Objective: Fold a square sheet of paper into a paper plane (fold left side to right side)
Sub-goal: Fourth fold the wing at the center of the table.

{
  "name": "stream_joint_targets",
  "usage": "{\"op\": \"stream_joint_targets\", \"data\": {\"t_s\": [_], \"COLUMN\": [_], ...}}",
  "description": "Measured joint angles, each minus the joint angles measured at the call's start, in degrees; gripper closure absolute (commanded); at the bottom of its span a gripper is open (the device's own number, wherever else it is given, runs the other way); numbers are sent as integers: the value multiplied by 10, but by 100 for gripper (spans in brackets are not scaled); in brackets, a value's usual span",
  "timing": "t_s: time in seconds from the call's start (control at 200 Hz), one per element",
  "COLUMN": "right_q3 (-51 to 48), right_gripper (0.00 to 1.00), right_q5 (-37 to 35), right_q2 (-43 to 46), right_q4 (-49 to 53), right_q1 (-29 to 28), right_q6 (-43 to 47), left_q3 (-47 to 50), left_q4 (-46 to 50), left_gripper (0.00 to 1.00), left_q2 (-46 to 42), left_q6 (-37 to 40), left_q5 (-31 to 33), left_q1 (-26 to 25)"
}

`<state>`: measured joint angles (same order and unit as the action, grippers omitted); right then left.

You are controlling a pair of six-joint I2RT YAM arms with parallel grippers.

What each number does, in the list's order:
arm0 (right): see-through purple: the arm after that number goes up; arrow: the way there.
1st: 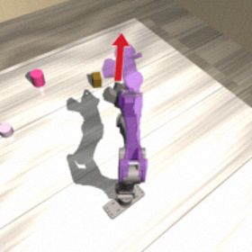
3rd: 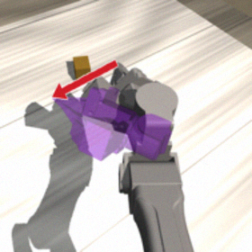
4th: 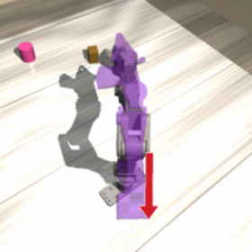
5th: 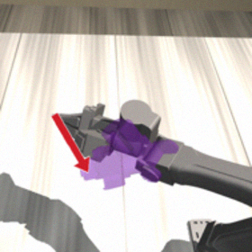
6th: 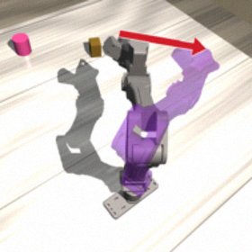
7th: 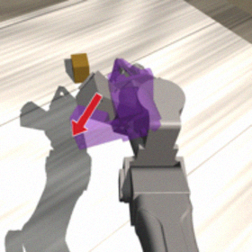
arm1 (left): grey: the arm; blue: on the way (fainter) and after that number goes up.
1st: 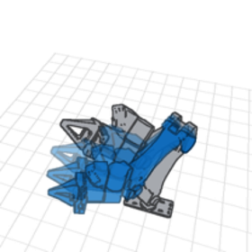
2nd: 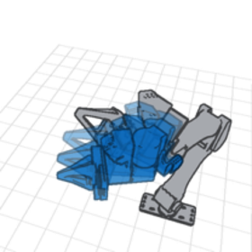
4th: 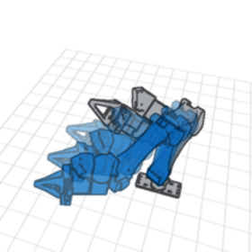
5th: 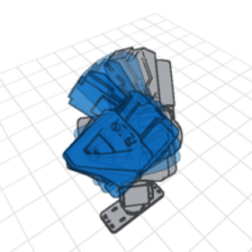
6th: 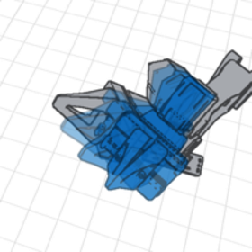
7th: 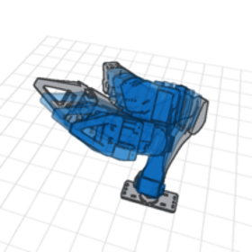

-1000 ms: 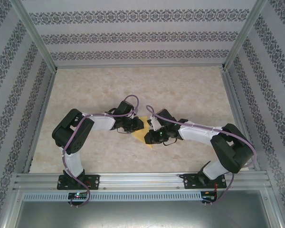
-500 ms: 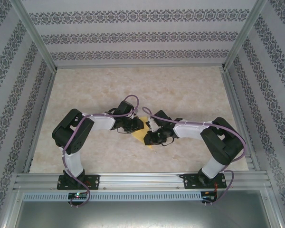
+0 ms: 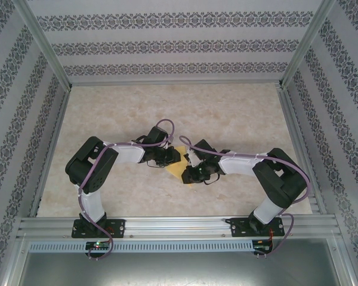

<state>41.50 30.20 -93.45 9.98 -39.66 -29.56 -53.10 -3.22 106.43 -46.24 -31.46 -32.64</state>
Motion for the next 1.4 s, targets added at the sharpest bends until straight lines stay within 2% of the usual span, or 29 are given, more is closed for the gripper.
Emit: {"op": "stream_joint_targets", "data": {"t_s": [0.724, 0.894, 1.054, 1.404], "right_q3": [-24, -26, -26, 10], "right_gripper": [89, 92, 95, 95], "right_q5": [-6, 7, 31, 13], "right_q2": [40, 81, 118, -4], "right_q4": [45, 72, 37, -33], "right_q1": [-4, -2, 20, 28], "right_q6": [13, 12, -2, -24], "left_q3": [-5, -5, -5, -7], "left_q4": [11, 11, 11, 13], "left_gripper": [78, 78, 78, 78], "left_q2": [0, 0, 0, 0], "left_q6": [9, 9, 9, 9], "left_q5": [1, 1, 1, 5], "left_q1": [-4, -4, -4, -6]}}
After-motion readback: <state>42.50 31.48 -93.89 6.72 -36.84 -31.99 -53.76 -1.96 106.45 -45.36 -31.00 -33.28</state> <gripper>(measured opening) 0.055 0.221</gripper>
